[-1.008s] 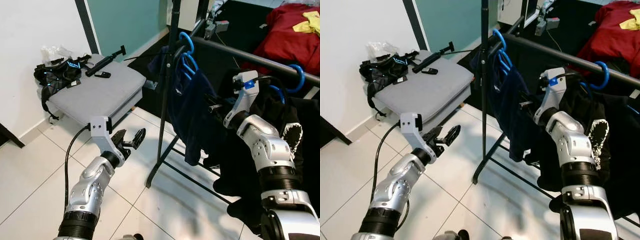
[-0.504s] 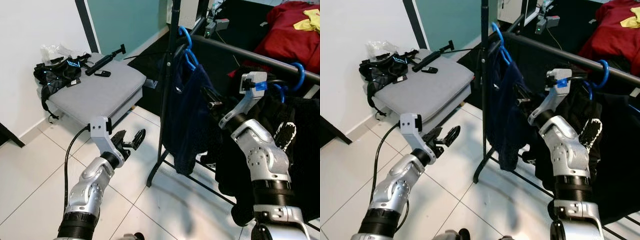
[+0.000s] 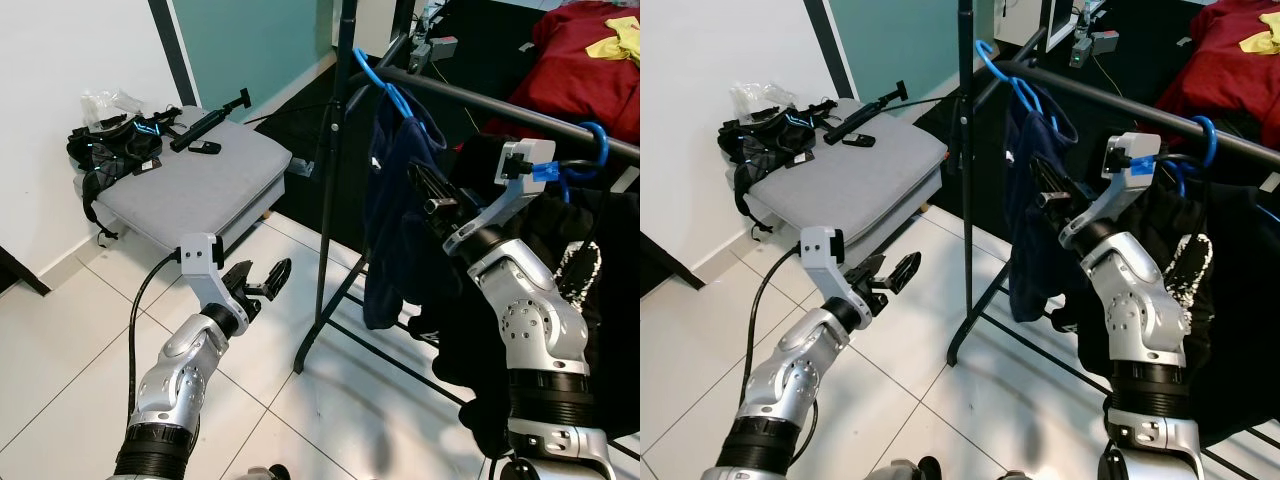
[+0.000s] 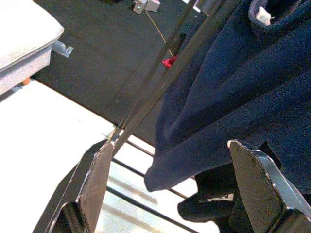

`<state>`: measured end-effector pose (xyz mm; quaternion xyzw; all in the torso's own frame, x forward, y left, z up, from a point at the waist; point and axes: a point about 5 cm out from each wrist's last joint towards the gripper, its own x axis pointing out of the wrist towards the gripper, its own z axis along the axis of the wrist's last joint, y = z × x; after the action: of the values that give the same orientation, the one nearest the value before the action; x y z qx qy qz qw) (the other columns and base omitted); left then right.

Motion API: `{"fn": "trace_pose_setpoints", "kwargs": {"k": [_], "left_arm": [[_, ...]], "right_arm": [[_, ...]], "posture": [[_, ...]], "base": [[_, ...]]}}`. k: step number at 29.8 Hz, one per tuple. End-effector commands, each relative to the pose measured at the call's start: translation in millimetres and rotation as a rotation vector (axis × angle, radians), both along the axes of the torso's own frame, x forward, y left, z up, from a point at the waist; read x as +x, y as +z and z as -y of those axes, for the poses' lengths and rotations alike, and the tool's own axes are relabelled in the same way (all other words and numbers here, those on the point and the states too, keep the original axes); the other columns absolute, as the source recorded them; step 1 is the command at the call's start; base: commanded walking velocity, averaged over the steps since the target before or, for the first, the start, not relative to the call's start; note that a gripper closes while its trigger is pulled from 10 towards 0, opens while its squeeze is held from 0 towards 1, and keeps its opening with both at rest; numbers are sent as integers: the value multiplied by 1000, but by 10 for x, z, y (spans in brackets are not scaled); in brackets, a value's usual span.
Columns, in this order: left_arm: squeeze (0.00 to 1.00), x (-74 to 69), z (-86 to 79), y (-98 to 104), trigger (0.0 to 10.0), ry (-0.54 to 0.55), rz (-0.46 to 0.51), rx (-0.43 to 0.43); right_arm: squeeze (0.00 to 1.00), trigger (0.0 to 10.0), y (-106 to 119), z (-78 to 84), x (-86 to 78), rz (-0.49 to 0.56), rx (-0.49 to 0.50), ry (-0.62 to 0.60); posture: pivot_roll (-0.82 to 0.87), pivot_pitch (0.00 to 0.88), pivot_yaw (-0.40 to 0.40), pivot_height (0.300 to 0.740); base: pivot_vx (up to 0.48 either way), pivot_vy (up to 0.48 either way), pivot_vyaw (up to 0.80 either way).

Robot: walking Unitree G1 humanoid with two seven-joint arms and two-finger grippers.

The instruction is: Hang hanger

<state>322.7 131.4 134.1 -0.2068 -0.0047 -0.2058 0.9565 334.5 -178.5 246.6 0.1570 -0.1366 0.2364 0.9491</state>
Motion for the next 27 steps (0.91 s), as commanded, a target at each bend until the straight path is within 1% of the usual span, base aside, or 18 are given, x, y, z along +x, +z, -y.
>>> {"fn": "trace_pose_setpoints", "kwargs": {"k": [1,3,4,7,8,9,10,12,15,17,18,21,25,27], "left_arm": [[0,-22,-31,-38,10000,1,-15,6],[0,-22,-31,-38,10000,1,-15,6],[0,-23,-34,-41,10000,2,-16,5],[0,-25,-37,-42,10000,3,-16,4],[0,-28,-42,-45,10000,3,-17,4],[0,-28,-42,-45,10000,3,-17,4],[0,-31,-47,-48,10000,3,-18,4],[0,-33,-53,-53,10000,2,-20,4],[0,-33,-53,-53,10000,2,-20,4],[0,-32,-55,-55,10000,0,-21,5],[0,-32,-55,-55,10000,0,-21,5],[0,-31,-58,-56,10000,2,-22,3],[0,-30,-60,-56,10000,2,-22,3],[0,-30,-60,-58,10000,0,-22,4]], "right_arm": [[0,0,234,-54,-129,134,-2,26],[0,0,234,-54,-129,134,-2,26],[0,0,51,-98,-133,61,-38,16],[0,0,4,-121,-151,44,-35,17],[0,0,-7,-147,-179,46,-9,25],[0,0,-7,-147,-179,46,-9,25],[0,0,10,-167,-211,58,33,34],[0,0,40,-193,-259,79,82,53],[0,0,40,-193,-259,79,82,53],[0,0,-48,-254,-298,57,54,77],[0,0,-48,-254,-298,57,54,77],[0,0,-192,-354,-388,15,25,111],[0,0,-239,-369,-417,-3,25,111],[0,0,-308,-375,-456,-34,18,107]], "posture": [[-27,206,63,740],[-27,206,63,740],[-26,207,61,740],[-24,207,62,740],[-26,208,66,740],[-26,208,66,740],[-26,208,67,740],[-27,208,69,740],[-27,208,69,740],[-27,208,67,740],[-27,208,67,740],[-27,210,65,740],[-28,209,66,740],[-29,209,66,740]], "base": [[0,0,0],[0,0,0],[0,0,0],[0,0,0],[0,0,0],[0,0,0],[0,0,0],[0,0,0],[0,0,0],[0,0,0],[0,0,0],[0,0,0],[0,0,0],[0,0,0]]}}
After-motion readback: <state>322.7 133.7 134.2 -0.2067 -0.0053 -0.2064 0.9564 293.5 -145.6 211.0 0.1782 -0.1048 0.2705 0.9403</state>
